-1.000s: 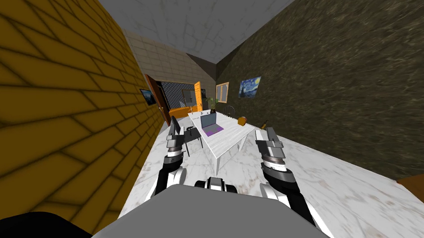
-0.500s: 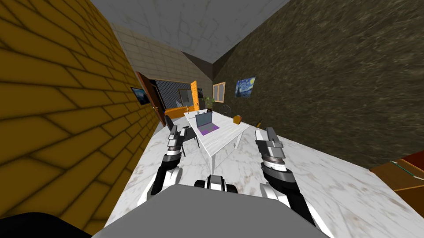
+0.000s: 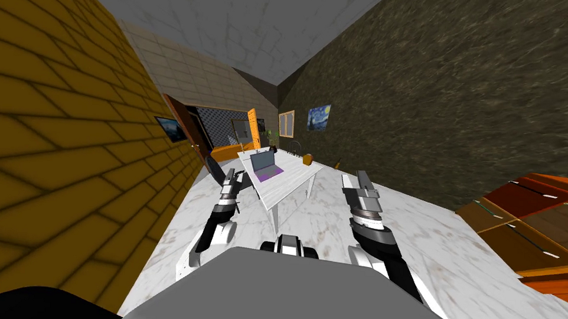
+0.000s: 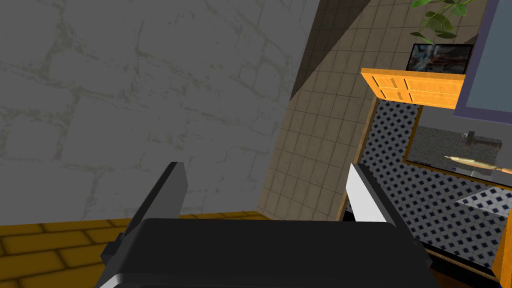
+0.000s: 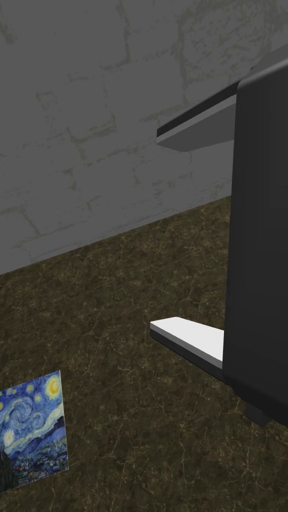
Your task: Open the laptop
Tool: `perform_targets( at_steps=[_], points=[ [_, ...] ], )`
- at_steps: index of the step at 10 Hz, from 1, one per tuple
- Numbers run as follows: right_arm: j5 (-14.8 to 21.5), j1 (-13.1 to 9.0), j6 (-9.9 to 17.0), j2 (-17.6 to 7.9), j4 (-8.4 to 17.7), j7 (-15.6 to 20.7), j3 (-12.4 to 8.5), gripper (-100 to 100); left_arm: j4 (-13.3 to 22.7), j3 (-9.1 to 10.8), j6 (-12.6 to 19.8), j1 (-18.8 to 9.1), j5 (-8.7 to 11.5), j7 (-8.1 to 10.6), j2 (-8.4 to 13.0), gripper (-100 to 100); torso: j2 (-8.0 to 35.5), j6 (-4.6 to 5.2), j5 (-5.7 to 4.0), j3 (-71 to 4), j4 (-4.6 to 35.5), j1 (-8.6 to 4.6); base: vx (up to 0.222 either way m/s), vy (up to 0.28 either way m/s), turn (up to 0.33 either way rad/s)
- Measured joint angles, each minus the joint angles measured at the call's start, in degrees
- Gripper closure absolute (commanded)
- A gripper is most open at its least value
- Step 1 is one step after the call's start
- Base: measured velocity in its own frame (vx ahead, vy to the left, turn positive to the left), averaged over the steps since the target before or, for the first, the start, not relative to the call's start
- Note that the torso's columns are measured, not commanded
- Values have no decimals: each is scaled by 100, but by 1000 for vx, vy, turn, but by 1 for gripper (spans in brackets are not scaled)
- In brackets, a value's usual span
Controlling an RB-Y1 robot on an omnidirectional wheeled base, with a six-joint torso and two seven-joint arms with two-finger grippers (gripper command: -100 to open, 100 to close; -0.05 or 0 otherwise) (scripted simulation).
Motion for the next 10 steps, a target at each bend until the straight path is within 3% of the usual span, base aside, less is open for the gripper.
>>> perform_targets(
  at_steps=[4,6,7,10],
  points=[
    [0,0,0,1,-1,0,1,0,876,738,283,-414,306,130,373,-100,-3,1,-1,-2,-1,1,44,-260,-167],
    [0,0,0,0,0,0,-1,0,938,988,517,-484,408,150,447,-100,12,-1,12,7,3,41,61,-185,-193],
    [0,0,0,0,0,0,0,0,1186,1160,573,-609,486,187,543,-100,7,1,4,5,2,11,49,-154,-60],
    [0,0,0,-1,0,0,-1,0,1446,1499,762,-698,612,232,634,-100,11,-2,5,8,3,23,43,-125,-116]
  ],
)
